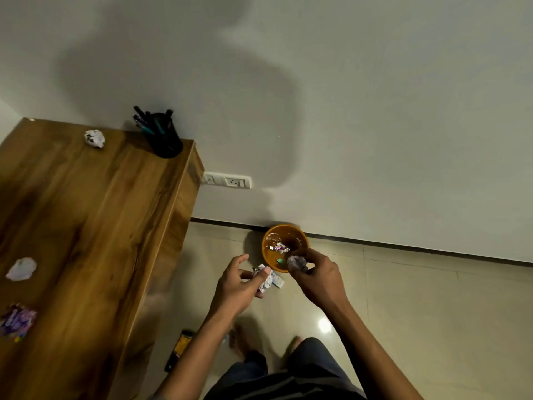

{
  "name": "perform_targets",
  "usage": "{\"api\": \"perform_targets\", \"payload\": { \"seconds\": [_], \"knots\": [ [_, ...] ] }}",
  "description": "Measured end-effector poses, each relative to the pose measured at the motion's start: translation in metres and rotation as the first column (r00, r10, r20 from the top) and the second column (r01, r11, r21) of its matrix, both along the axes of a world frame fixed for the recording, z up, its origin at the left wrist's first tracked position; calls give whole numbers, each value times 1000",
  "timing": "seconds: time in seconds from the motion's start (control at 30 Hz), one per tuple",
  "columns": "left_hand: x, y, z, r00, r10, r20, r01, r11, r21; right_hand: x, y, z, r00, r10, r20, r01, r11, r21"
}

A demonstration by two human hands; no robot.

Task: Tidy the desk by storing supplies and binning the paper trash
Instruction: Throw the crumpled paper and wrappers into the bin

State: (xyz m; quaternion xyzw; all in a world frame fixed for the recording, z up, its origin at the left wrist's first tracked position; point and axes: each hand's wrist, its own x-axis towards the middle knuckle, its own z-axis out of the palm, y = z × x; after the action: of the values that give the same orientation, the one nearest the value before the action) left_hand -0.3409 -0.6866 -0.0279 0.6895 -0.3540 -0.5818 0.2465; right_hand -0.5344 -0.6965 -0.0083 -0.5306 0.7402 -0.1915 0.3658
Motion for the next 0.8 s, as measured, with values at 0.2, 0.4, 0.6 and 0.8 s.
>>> {"api": "perform_targets", "payload": {
  "seconds": [0.2, 0.4, 0.6, 0.8],
  "knots": [
    [-43, -38, -28, 998, 0, 60, -4, 997, 79, -43, -40, -21, 995, -86, 51, 83, 995, 57],
    [-89, -88, -53, 986, 141, 84, -151, 980, 130, -81, -100, -47, 997, 22, 68, -29, 993, 114],
    [-124, -145, -80, 935, 339, 99, -353, 907, 231, -107, -162, -80, 978, 190, 87, -202, 967, 158],
    [-141, -174, -93, 865, 498, -67, -433, 806, 404, -127, -204, -96, 929, 357, 95, -369, 903, 221]
  ]
}}
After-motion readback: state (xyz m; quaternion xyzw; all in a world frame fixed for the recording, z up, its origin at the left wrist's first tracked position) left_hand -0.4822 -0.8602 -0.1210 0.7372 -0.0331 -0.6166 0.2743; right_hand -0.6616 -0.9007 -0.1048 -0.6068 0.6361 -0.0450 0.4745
